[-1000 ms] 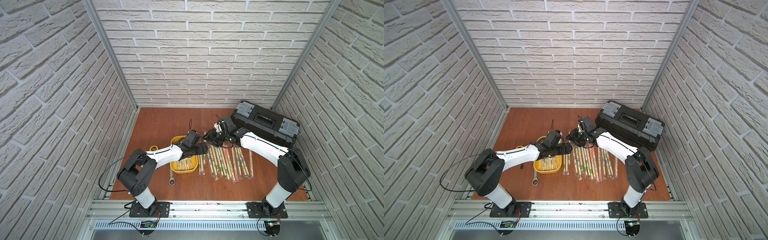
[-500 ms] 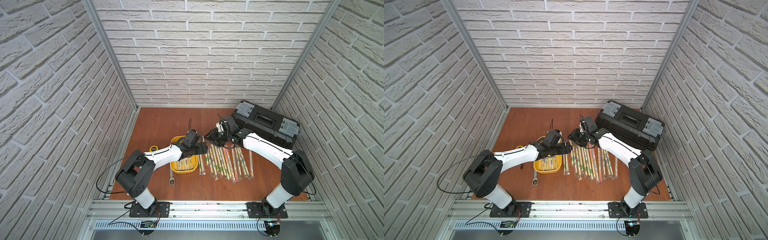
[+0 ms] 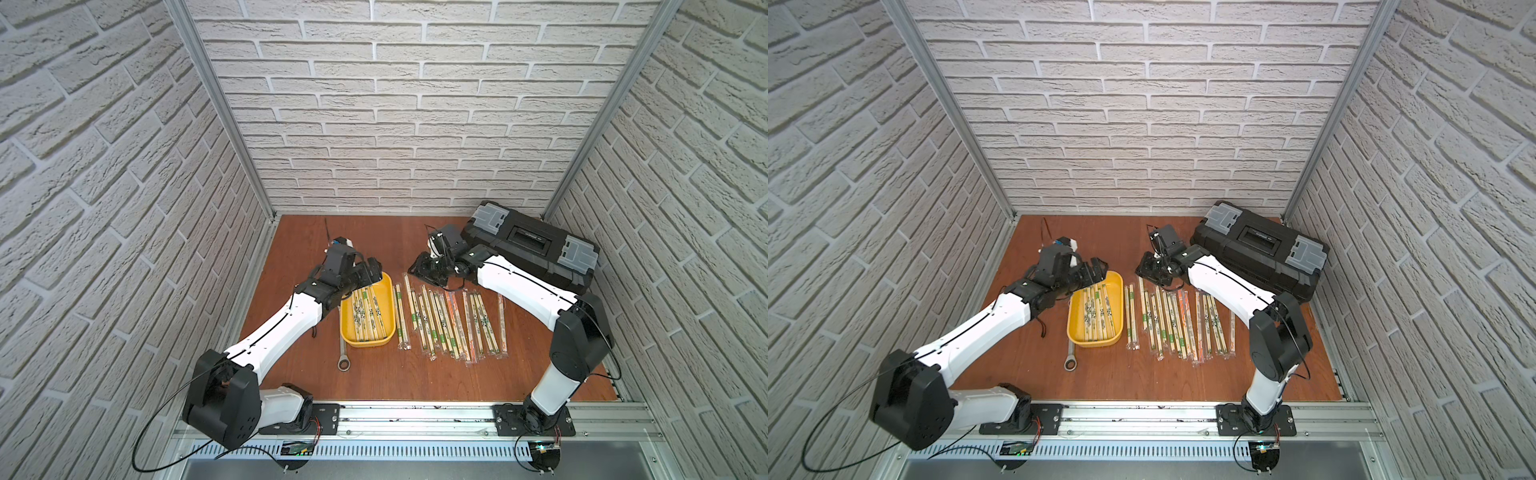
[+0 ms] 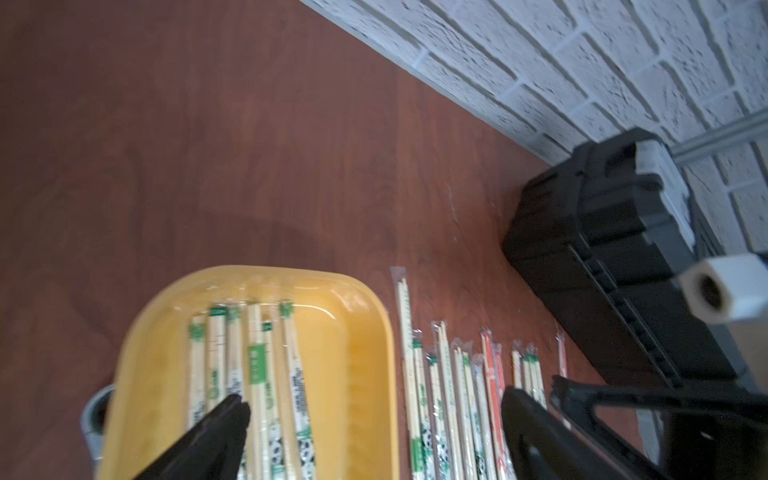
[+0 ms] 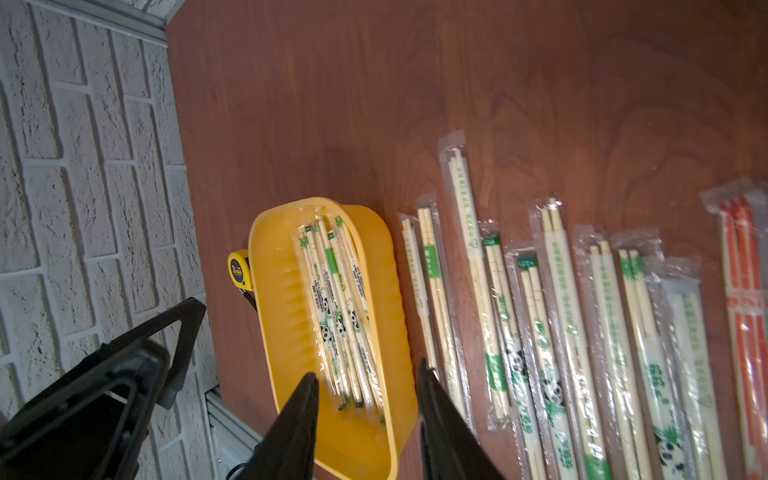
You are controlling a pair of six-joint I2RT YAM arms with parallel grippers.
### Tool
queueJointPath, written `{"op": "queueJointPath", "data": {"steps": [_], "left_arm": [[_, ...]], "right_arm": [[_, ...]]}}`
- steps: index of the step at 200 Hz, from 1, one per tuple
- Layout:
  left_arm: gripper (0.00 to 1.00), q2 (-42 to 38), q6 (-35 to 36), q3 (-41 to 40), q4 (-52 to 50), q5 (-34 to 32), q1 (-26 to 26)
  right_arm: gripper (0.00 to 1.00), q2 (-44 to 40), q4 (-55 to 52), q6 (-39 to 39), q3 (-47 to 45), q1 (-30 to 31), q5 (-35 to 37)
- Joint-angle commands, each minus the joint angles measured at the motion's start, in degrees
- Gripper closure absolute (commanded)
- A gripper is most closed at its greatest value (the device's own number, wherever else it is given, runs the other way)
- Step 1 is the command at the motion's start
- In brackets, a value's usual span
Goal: Take the paired disposable chopsticks out of the storage box
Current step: Place the paired disposable chopsticks at the center of the board, then pick up the paired disposable chopsticks from the storage box.
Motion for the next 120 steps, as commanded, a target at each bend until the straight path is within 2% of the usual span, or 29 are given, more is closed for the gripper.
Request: {"op": "queueJointPath", "data": {"steps": [1, 52, 86, 120], "left_arm": [[0.02, -1.46, 0.77, -1.25, -6.63, 1.41, 5.13], [0.02, -1.03, 3.23, -2.27, -10.39, 6.17, 15.25], [0.02, -1.29, 3.98, -2.64, -10.61, 7.9, 17.38], [0.02, -2.05, 4.07, -3.33, -10.35, 9.03, 18.6]], "right_arm": [[0.6, 3.92, -7.81, -7.41, 7.03, 4.15, 4.41], [0.63, 19.13, -21.51, -17.11, 26.93, 11.69, 12.21], [0.64, 26.73, -26.27, -19.95, 35.24, 13.97, 15.08], [0.65, 31.02, -27.82, -21.0, 38.23, 14.47, 16.12]]}}
